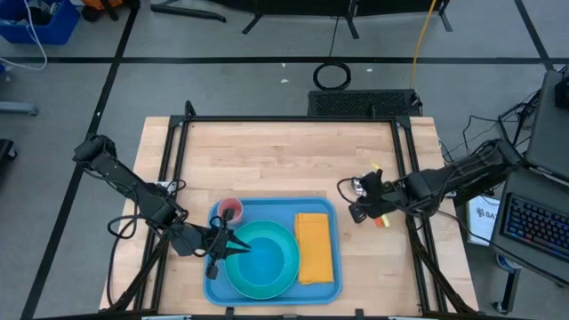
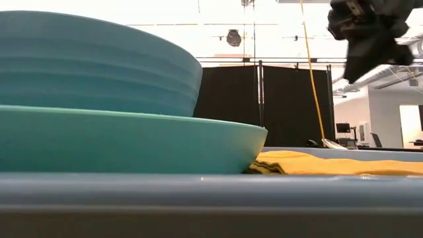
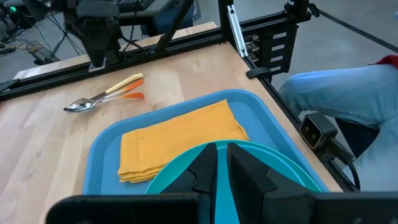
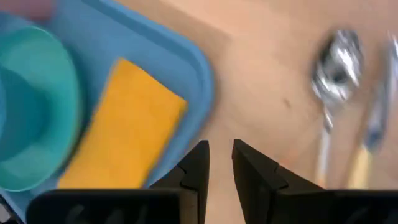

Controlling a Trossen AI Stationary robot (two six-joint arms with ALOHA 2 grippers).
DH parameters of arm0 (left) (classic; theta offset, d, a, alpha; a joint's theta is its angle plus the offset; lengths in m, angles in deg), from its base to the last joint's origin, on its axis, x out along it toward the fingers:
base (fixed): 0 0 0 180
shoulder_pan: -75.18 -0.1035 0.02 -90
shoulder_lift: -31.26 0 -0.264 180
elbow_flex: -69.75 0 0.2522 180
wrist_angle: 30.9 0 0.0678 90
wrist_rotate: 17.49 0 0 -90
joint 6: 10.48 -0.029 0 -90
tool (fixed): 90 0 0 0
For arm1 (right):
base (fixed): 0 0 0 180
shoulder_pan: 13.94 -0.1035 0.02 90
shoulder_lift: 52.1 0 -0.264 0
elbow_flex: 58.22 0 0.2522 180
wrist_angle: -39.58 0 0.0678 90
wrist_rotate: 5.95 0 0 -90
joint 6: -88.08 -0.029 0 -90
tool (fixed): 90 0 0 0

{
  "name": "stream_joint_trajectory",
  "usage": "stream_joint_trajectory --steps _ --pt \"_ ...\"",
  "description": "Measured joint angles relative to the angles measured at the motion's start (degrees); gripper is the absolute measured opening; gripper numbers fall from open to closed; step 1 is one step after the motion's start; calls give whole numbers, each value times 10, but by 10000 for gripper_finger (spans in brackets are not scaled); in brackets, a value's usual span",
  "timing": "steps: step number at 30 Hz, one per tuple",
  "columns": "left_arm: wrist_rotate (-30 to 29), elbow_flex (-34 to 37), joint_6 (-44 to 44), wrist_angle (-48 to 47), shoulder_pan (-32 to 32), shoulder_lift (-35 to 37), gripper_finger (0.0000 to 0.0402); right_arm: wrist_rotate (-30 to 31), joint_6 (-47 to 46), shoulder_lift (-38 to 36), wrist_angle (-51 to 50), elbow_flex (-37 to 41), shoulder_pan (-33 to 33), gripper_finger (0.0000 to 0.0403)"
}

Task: Set up tray
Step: Adjust the silverware on the table

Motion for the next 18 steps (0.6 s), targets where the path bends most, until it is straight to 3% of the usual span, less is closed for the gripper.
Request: stream_joint_trajectory --steps 6,13,18 --pt "0 0 0 0 0 0 42 -91 -48 13 -56 15 31 59" --pt "0 0 -1 -1 0 0 42 -138 -48 52 -38 52 46 59" --pt "0 0 -1 -1 0 0 42 -139 -33 74 -25 58 52 71"
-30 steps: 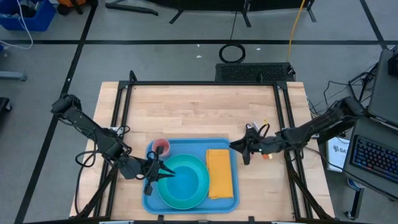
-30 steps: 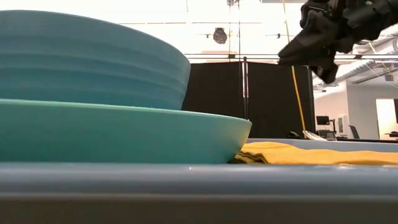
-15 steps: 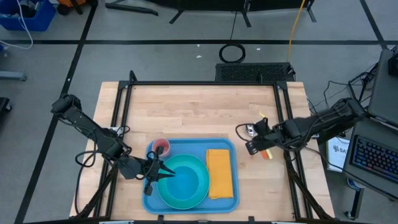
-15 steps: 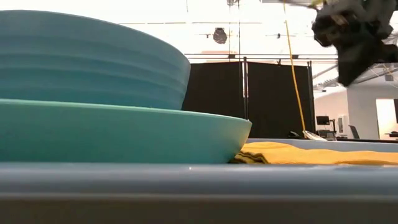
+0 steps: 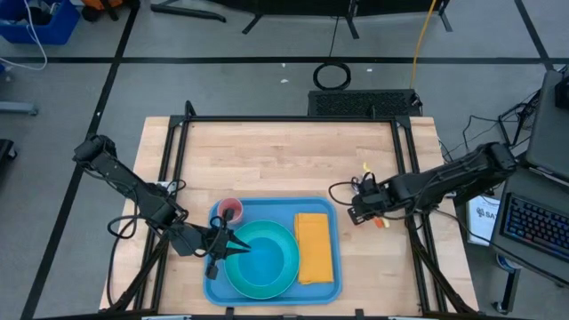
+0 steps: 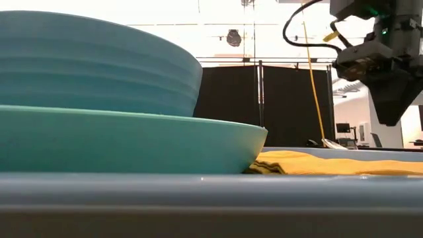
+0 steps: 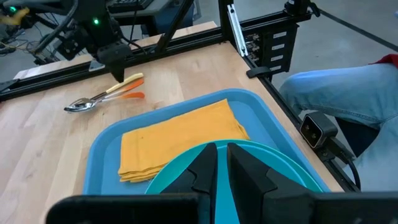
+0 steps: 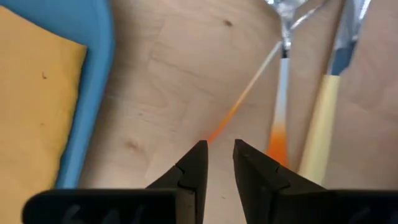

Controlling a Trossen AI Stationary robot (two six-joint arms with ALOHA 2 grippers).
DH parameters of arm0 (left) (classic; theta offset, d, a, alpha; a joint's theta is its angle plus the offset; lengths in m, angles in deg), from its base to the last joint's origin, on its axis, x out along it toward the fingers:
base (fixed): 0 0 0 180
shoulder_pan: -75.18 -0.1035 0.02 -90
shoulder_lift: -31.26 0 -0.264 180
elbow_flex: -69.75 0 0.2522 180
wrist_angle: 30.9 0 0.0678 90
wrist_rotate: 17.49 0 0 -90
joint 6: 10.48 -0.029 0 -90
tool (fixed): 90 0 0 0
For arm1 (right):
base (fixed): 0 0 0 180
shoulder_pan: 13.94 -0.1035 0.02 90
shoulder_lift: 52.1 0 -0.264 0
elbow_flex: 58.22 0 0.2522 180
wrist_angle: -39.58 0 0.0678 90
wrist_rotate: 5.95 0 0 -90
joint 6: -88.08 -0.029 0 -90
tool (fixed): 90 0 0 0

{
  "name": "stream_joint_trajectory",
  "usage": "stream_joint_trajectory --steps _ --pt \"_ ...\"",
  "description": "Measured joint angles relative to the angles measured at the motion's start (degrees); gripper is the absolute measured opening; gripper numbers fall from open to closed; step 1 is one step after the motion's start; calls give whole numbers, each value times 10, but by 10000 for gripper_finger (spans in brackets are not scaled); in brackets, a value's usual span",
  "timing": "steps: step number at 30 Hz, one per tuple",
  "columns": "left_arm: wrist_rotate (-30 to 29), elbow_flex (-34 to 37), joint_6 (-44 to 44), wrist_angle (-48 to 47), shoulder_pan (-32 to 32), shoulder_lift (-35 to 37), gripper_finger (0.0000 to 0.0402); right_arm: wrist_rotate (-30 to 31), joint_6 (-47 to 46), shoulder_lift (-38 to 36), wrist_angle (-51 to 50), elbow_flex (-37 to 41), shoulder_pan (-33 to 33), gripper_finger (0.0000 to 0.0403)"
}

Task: Set up tray
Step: Adjust the silverware on the table

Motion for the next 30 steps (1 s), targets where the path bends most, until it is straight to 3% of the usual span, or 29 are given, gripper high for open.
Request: stream_joint_trajectory --steps 11,30 --pt "0 0 0 0 0 0 42 2 15 39 26 0 23 133" --pt "0 0 2 -1 0 0 42 -11 42 76 33 0 45 120"
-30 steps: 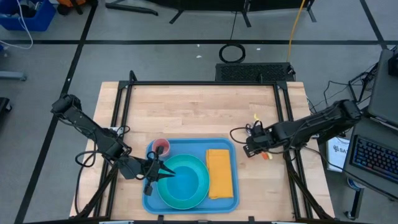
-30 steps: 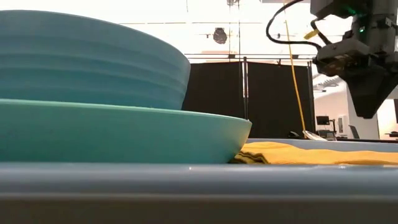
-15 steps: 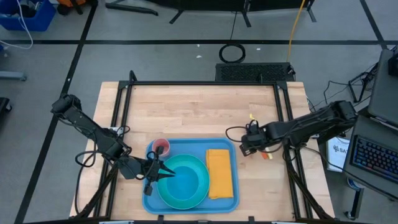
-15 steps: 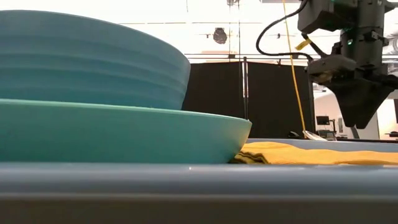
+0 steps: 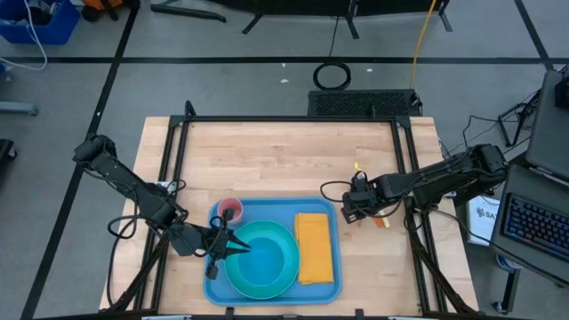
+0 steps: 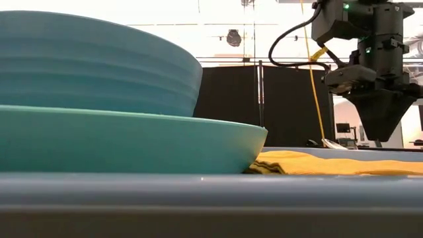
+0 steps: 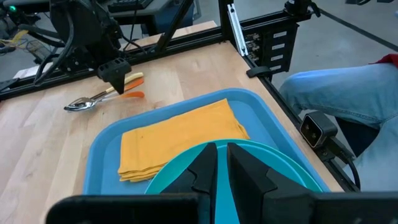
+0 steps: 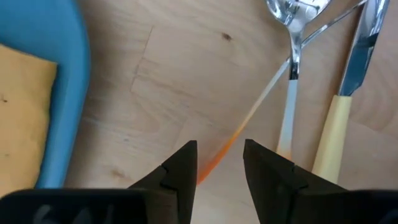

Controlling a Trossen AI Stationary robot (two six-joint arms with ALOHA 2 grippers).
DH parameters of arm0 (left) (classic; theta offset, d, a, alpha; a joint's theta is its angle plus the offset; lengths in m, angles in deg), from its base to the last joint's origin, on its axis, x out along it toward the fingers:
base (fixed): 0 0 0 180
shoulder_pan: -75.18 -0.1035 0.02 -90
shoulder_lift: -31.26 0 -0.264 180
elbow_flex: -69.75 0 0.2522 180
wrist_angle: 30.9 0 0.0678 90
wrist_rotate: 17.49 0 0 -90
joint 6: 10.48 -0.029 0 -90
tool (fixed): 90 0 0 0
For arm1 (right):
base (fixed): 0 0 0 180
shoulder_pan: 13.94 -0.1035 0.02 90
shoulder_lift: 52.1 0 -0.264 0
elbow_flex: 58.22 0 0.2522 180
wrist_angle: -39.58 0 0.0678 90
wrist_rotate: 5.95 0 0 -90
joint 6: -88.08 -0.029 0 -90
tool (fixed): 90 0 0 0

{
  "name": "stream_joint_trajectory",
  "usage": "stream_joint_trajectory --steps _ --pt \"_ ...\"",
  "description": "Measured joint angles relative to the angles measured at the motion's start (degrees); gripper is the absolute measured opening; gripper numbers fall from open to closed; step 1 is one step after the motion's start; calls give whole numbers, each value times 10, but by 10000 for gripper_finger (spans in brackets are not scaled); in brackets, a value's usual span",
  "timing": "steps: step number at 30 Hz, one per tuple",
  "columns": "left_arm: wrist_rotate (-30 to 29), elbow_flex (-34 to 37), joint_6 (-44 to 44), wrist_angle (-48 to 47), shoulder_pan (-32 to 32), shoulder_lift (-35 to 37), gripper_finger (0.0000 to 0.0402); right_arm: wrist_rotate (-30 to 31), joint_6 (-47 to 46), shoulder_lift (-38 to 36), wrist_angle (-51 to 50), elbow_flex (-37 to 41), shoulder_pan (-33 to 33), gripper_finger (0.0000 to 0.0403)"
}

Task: Set up tray
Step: Adjust the silverware on the table

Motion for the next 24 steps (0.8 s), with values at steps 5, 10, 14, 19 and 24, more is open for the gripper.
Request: stream_joint_trajectory --steps 5,10,14,19,24 --pt "0 0 0 0 0 0 42 1 0 0 0 16 0 116" --pt "0 0 0 0 0 0 42 0 1 0 0 35 0 114" --pt "0 0 0 0 0 0 42 2 13 0 3 36 0 114" --pt "0 0 0 0 0 0 42 28 24 0 2 36 0 114" --pt "0 0 0 0 0 0 42 32 29 0 0 36 0 114"
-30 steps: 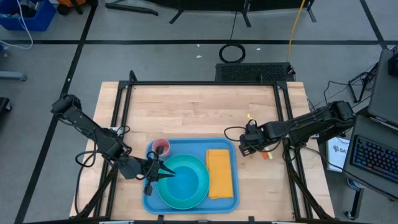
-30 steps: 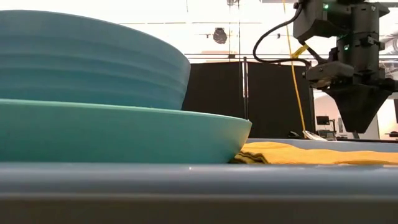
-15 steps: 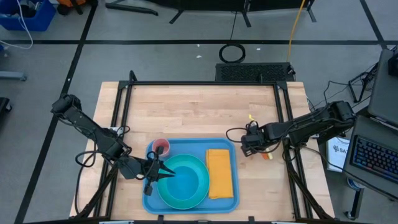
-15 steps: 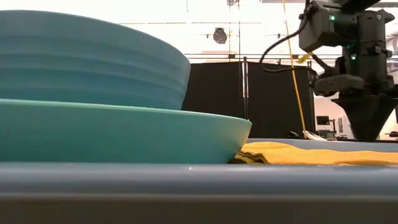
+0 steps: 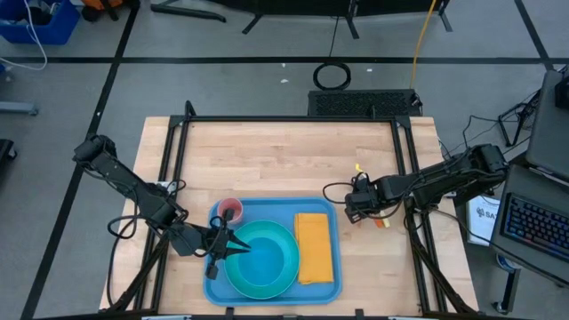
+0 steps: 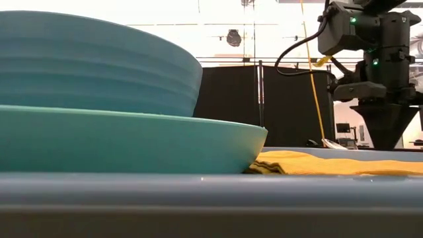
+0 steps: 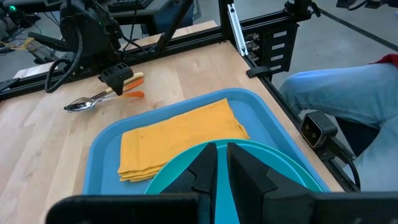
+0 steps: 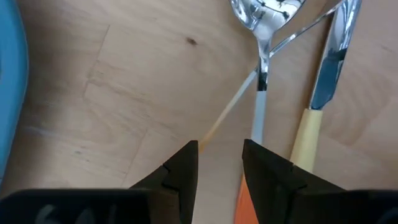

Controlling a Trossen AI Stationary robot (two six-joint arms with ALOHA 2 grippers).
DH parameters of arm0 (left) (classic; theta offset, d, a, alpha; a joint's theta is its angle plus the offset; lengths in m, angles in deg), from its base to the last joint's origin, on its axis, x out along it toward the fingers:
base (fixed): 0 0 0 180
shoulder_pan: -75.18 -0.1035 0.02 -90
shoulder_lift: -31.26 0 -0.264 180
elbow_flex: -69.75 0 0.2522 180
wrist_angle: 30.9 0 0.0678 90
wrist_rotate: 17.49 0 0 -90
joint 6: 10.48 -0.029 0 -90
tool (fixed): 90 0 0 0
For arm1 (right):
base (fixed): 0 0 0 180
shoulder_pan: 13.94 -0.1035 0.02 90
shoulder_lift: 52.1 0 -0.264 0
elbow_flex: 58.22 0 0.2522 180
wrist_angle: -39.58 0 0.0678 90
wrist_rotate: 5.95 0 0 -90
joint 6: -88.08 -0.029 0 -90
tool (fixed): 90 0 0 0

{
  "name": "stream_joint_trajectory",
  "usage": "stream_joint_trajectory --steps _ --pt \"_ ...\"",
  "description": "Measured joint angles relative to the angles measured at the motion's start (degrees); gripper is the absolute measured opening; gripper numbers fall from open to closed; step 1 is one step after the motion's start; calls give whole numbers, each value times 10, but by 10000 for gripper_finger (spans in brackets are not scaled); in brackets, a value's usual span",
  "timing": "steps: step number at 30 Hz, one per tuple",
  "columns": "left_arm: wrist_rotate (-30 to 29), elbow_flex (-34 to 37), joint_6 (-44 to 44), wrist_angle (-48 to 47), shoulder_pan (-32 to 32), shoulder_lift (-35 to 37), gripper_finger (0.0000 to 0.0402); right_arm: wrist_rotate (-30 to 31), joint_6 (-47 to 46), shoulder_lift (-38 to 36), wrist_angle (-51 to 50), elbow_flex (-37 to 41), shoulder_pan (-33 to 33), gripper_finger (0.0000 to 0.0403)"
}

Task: Set up tray
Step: Adjust the silverware on the table

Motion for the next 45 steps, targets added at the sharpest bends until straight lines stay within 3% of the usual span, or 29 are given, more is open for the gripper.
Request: stream_joint_trajectory --steps 17,25,39,45 --pt "0 0 -1 0 0 0 42 28 18 0 -26 0 27 114" --pt "0 0 0 -1 0 0 42 13 46 -1 36 32 47 114" --pt "0 0 0 -5 0 0 42 5 52 0 45 50 52 113" --pt "0 0 0 -5 0 0 42 -6 60 0 62 50 51 74"
